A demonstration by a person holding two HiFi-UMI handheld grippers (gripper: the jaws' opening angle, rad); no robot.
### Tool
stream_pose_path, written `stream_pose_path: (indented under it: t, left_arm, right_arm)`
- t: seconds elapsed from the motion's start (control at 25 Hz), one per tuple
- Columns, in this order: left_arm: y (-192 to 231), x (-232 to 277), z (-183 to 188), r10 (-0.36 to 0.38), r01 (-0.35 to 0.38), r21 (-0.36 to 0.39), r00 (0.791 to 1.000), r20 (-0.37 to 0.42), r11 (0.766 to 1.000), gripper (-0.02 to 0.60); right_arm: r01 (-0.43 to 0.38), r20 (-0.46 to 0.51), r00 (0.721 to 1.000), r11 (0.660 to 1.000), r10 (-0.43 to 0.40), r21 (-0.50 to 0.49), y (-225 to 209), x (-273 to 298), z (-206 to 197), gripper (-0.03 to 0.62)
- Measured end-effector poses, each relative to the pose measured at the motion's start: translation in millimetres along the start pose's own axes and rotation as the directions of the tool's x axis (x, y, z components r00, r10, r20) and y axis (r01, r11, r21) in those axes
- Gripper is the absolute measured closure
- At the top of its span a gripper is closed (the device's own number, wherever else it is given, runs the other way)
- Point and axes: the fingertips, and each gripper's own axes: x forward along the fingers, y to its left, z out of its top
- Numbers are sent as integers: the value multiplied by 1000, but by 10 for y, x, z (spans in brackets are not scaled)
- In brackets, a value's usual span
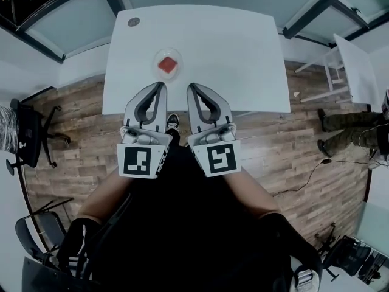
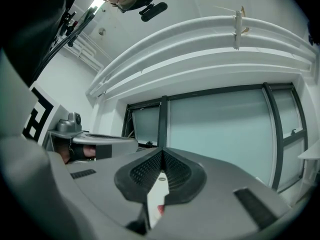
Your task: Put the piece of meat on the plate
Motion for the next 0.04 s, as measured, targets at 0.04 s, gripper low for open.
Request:
stream_pose_path:
  t: [0.04]
  left_arm:
    - [-15, -11, -11, 2, -2, -1, 1000, -4, 1000, 578]
  right_arm:
    - [-2, 2, 1000, 1000, 2, -2, 6, -12, 0, 591]
